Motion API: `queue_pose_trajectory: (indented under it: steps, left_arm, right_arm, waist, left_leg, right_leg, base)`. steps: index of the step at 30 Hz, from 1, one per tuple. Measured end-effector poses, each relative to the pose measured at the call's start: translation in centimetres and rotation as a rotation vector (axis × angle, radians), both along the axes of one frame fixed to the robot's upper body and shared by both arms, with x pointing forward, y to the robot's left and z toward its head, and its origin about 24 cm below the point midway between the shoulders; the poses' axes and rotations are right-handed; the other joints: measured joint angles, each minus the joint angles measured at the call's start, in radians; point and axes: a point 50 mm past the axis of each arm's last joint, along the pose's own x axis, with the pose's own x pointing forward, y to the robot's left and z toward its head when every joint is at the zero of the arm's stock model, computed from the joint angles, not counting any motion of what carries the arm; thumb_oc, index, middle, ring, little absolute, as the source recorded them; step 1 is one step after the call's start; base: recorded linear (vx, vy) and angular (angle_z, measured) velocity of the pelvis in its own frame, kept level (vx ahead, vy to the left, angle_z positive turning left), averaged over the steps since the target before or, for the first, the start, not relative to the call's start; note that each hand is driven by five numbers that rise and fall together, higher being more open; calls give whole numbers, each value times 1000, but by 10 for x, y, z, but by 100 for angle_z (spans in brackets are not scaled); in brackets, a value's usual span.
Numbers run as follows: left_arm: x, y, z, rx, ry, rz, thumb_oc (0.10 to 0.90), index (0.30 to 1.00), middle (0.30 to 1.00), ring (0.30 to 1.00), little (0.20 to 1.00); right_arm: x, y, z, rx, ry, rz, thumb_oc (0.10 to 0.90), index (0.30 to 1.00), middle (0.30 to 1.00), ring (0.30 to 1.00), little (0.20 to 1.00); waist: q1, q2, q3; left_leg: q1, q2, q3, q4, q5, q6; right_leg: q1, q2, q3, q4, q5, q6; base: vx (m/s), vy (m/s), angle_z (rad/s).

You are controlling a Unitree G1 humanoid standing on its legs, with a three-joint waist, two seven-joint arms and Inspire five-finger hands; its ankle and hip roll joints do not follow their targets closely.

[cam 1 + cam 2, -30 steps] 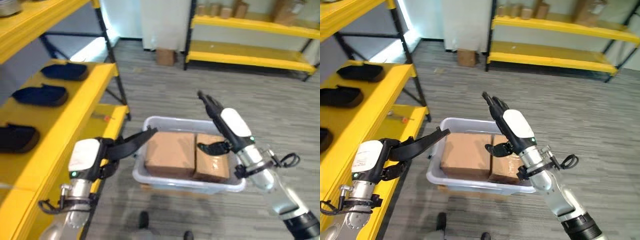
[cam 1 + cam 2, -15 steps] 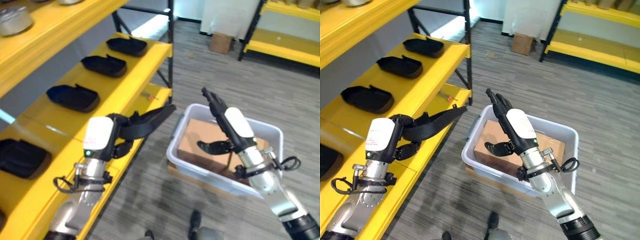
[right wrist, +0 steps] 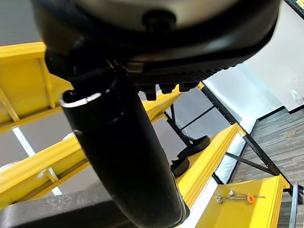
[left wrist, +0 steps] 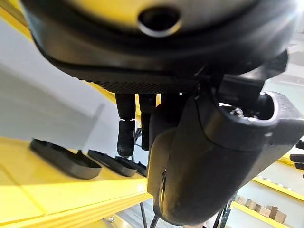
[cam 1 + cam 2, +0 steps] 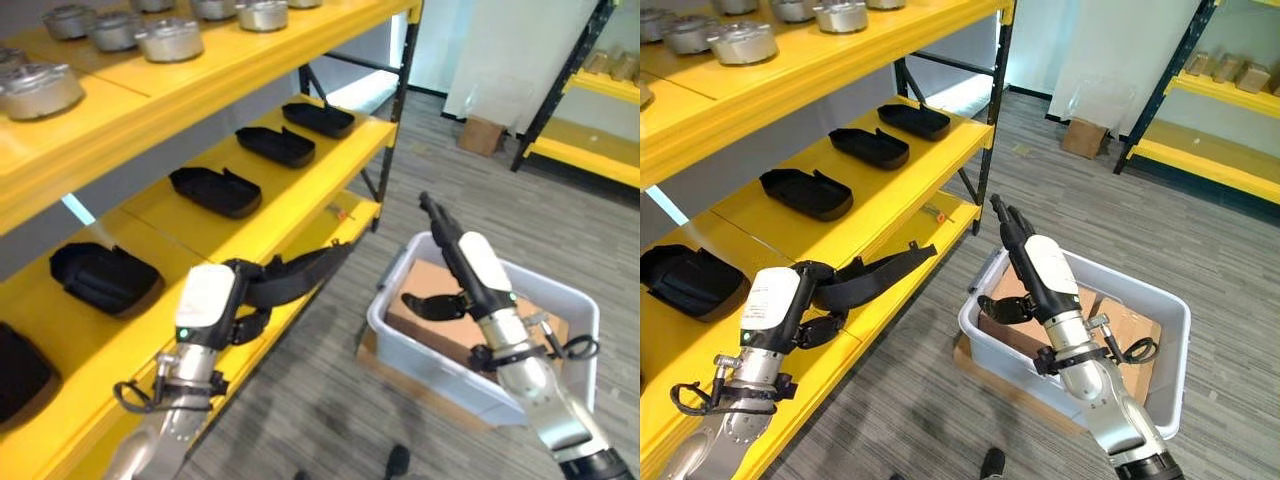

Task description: Move parts from the plastic box to the shelf.

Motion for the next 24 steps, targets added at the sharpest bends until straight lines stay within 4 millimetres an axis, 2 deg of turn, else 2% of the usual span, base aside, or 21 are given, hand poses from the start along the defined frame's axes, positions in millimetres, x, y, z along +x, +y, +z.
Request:
queue_pose_trajectory:
  steps: [9, 11, 12, 13, 14, 15, 16, 17, 18, 19, 21, 23, 24]
  left_arm:
    - [0, 3, 0, 31, 14, -6, 400, 300, 300, 300, 300]
    - [1, 3, -1, 35, 18, -11, 400, 300, 300, 300, 300]
    - [1, 2, -1, 34, 19, -15, 400, 300, 300, 300, 300]
    - [2, 0, -3, 31, 23, -21, 400, 300, 300, 300, 300]
    - [3, -1, -5, 24, 34, -22, 400, 300, 300, 300, 300]
    - [3, -1, -6, 24, 44, -28, 400, 300, 300, 300, 300]
    - [2, -2, -7, 28, 57, -36, 400, 300, 300, 300, 300]
    - [2, -1, -9, 27, 78, -39, 400, 300, 300, 300, 300]
    - [3, -2, -9, 26, 83, -43, 400, 300, 300, 300, 300]
    - [2, -3, -10, 27, 87, -47, 400, 300, 300, 300, 300]
    - [2, -3, -13, 30, 113, -54, 400, 300, 300, 300, 300]
    - [1, -2, -15, 31, 126, -54, 400, 300, 300, 300, 300]
    - [-1, -2, -20, 22, 145, -48, 400, 300, 300, 300, 300]
  right_arm:
    - [-3, 13, -13, -46, 42, 23, 900, 1000, 1000, 1000, 1000]
    - [-3, 17, -15, -48, 52, 35, 900, 1000, 1000, 1000, 1000]
    - [-3, 17, -16, -50, 55, 38, 900, 1000, 1000, 1000, 1000]
    - [-3, 17, -16, -50, 55, 39, 900, 1000, 1000, 1000, 1000]
    - [-3, 17, -17, -47, 62, 41, 900, 1000, 1000, 1000, 1000]
    - [-4, 17, -19, -49, 68, 42, 900, 1000, 1000, 1000, 1000]
    - [-4, 17, -19, -59, 73, 46, 900, 1000, 1000, 1000, 1000]
    - [-4, 15, -18, -57, 71, 43, 900, 1000, 1000, 1000, 1000]
    - [-4, 14, -17, -57, 63, 40, 900, 1000, 1000, 1000, 1000]
    - [-3, 12, -15, -59, 56, 37, 900, 1000, 1000, 1000, 1000]
    - [-3, 11, -15, -64, 59, 33, 900, 1000, 1000, 1000, 1000]
    - [-3, 10, -17, -69, 67, 31, 900, 1000, 1000, 1000, 1000]
    - [-2, 9, -17, -71, 67, 31, 900, 1000, 1000, 1000, 1000]
  waist:
    - [16, -37, 1]
    - [7, -41, 4]
    - [3, -39, 5]
    - [-3, -34, 8]
    - [-12, -16, 17]
    - [-24, -11, 20]
    - [-30, -17, 18]
    - [-36, -29, 12]
    - [-41, -30, 11]
    - [-37, -38, 6]
    - [-36, -35, 6]
    - [-38, -34, 6]
    - [-17, -33, 6]
  left_leg:
    - [6, -66, 8, 38, -3, 54]
    - [0, -70, 4, 46, -4, 74]
    - [-2, -68, 2, 46, 0, 80]
    - [-3, -58, -1, 46, 9, 88]
    - [1, -38, -14, 48, 13, 87]
    - [-1, -20, -26, 50, 15, 85]
    - [-3, -14, -32, 49, 21, 81]
    - [-20, -16, -60, 53, 28, 73]
    - [-36, -18, -72, 57, 30, 68]
    - [-47, -26, -73, 55, 36, 64]
    - [-75, -36, -102, 57, 57, 49]
    - [-93, -31, -125, 60, 64, 33]
    - [-108, -12, -137, 53, 77, 12]
  right_leg:
    - [-9, -79, 2, 52, 37, 21]
    - [-29, -88, 81, 96, 65, 40]
    - [-43, -82, 145, 122, 68, 39]
    - [-68, -69, 236, 172, 52, 46]
    - [-95, -15, 371, 269, -76, 56]
    - [-100, 38, 458, 327, -130, 54]
    - [-86, 82, 467, 365, -178, 54]
    - [-32, 148, 498, 329, -227, 37]
    - [0, 170, 506, 270, -235, 28]
    - [20, 165, 503, 210, -231, 24]
    - [60, 160, 508, 109, -224, 13]
    - [97, 169, 484, 12, -178, 2]
    - [114, 189, 476, -43, -142, -11]
  base:
    - [-95, 109, 2]
    - [-138, 37, 2]
    - [-87, 6, 5]
    - [-22, -5, 13]
    - [-14, -37, 23]
    - [-5, -55, 24]
    - [-26, -90, 36]
    - [-36, -112, 37]
    - [-48, -126, 34]
    - [-122, -215, 26]
    - [-132, -211, 40]
    - [-116, -230, 46]
    - [-92, -256, 33]
